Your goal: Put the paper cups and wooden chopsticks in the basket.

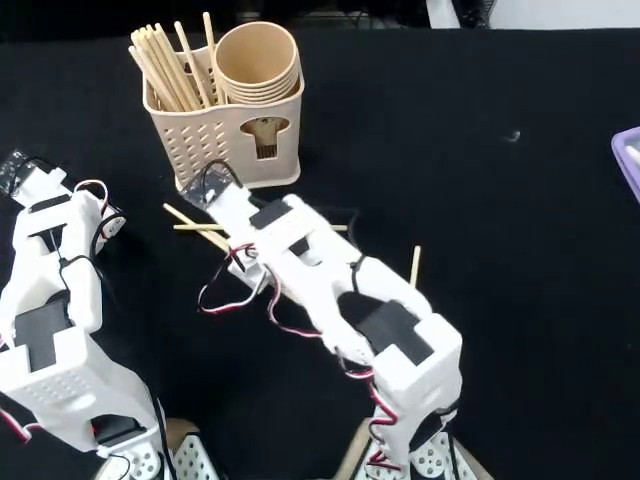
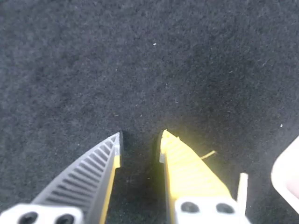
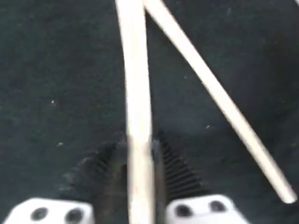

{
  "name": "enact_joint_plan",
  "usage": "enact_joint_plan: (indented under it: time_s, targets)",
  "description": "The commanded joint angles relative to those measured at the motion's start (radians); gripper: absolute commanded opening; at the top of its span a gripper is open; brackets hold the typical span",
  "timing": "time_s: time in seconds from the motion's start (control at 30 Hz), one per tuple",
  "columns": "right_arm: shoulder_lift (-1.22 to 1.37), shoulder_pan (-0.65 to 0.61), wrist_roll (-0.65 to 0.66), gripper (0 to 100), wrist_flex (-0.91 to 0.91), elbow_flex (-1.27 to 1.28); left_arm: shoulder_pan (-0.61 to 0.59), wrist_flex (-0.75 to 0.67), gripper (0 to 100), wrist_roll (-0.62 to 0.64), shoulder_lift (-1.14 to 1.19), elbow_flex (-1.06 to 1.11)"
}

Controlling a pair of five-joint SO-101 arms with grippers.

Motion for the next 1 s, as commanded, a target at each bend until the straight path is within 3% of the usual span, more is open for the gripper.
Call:
enact_joint_plan:
  time_s: [0.0,0.37,0.67,0.8,0.97]
  targets:
    - [-0.085,-0.015,0.006,0.9,0.049,0.036,0.024,-0.012,15,0.009,0.000,-0.008]
    - [-0.542,0.003,0.057,1.0,0.281,0.140,0.025,-0.012,15,0.009,0.000,-0.008]
    - [-0.751,-0.014,0.066,1.0,0.420,-0.127,0.024,-0.012,15,0.009,0.000,-0.008]
    - [-0.751,-0.014,0.066,1.0,0.233,-0.206,0.024,-0.012,15,0.009,0.000,-0.008]
    - [-0.731,-0.014,0.068,1.1,-0.262,-0.171,0.025,-0.012,15,0.009,0.000,-0.008]
